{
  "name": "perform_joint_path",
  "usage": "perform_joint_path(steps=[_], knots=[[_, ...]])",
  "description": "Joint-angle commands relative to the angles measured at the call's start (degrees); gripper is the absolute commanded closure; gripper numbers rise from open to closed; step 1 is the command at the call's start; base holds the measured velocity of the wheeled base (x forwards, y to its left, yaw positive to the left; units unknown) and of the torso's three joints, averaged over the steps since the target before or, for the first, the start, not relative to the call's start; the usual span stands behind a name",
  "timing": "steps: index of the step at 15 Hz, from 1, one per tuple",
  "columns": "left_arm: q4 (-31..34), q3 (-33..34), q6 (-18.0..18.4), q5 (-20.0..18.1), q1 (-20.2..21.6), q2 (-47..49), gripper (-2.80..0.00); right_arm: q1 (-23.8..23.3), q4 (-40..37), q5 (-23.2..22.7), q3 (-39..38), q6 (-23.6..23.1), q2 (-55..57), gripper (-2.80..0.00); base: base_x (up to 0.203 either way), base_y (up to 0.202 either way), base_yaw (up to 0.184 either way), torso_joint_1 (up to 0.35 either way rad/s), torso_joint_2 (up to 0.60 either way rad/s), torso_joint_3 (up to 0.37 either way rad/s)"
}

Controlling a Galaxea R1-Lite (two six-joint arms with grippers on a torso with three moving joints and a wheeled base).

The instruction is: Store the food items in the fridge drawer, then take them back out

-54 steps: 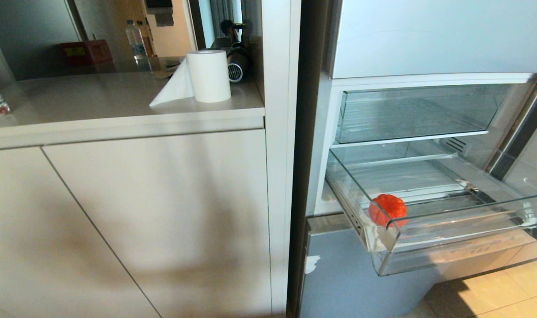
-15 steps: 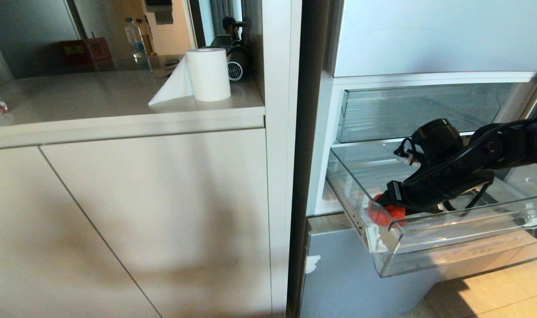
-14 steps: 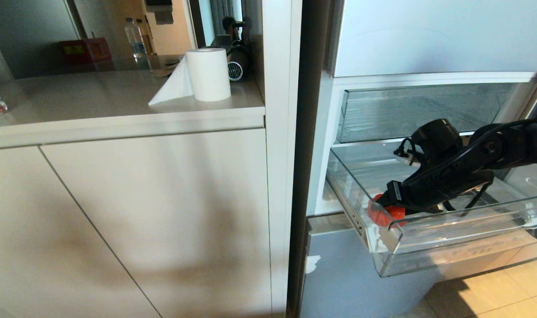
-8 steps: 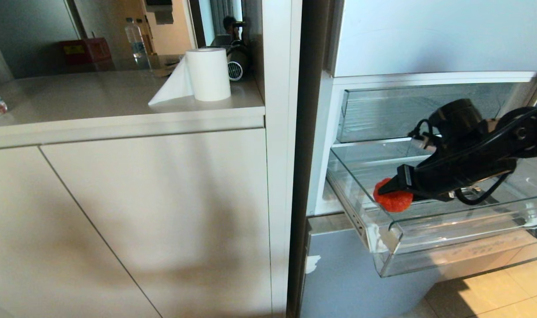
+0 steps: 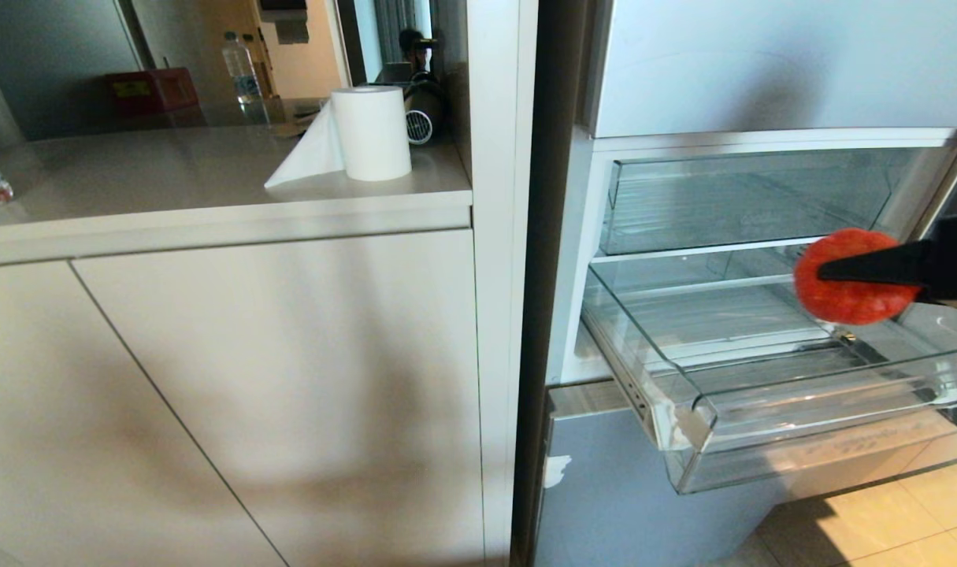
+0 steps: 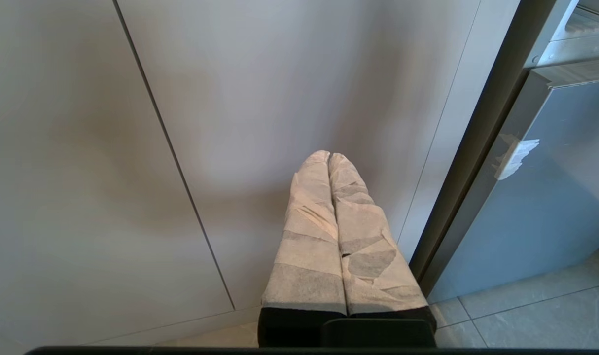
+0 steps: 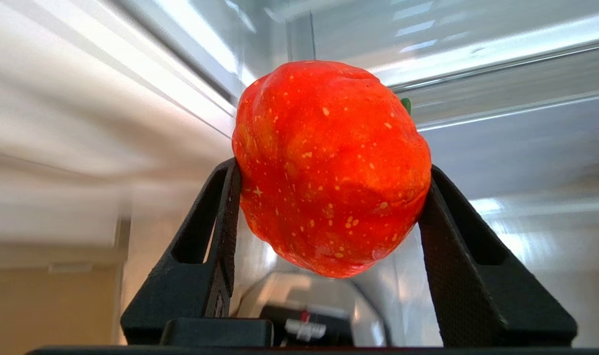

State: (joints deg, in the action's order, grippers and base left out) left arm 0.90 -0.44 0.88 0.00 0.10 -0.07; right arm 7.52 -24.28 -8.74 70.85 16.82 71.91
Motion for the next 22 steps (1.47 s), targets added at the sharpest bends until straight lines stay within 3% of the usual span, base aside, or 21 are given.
perform_joint_path(steps=[1, 4, 8, 10, 12, 14, 22], knots=[[0.0, 0.0, 0.0, 0.0, 0.0, 0.0, 0.00, -0.1, 0.2, 0.9, -8.1, -0.6, -18.4, 0.00, 0.000, 0.000, 0.000, 0.000, 0.00, 0.000], [0.0, 0.0, 0.0, 0.0, 0.0, 0.0, 0.00, -1.2, 4.4, 5.4, -31.3, -6.4, -38.2, 0.00, 0.000, 0.000, 0.000, 0.000, 0.00, 0.000], [0.0, 0.0, 0.0, 0.0, 0.0, 0.0, 0.00, -5.5, 29.9, 8.2, -62.3, -17.6, -52.9, 0.00, 0.000, 0.000, 0.000, 0.000, 0.00, 0.000], [0.0, 0.0, 0.0, 0.0, 0.0, 0.0, 0.00, -6.8, 32.9, 8.5, -70.1, -20.5, -61.7, 0.00, 0.000, 0.000, 0.000, 0.000, 0.00, 0.000], [0.0, 0.0, -0.2, 0.0, 0.0, 0.0, 0.00, -7.3, 28.0, 8.6, -70.9, -21.1, -70.8, 0.00, 0.000, 0.000, 0.000, 0.000, 0.00, 0.000], [0.0, 0.0, -0.4, 0.0, 0.0, 0.0, 0.00, -7.8, 24.2, 8.7, -70.9, -21.3, -72.1, 0.00, 0.000, 0.000, 0.000, 0.000, 0.00, 0.000], [0.0, 0.0, -0.4, 0.0, 0.0, 0.0, 0.00, -7.9, 23.8, 9.0, -70.8, -21.6, -71.9, 0.00, 0.000, 0.000, 0.000, 0.000, 0.00, 0.000]])
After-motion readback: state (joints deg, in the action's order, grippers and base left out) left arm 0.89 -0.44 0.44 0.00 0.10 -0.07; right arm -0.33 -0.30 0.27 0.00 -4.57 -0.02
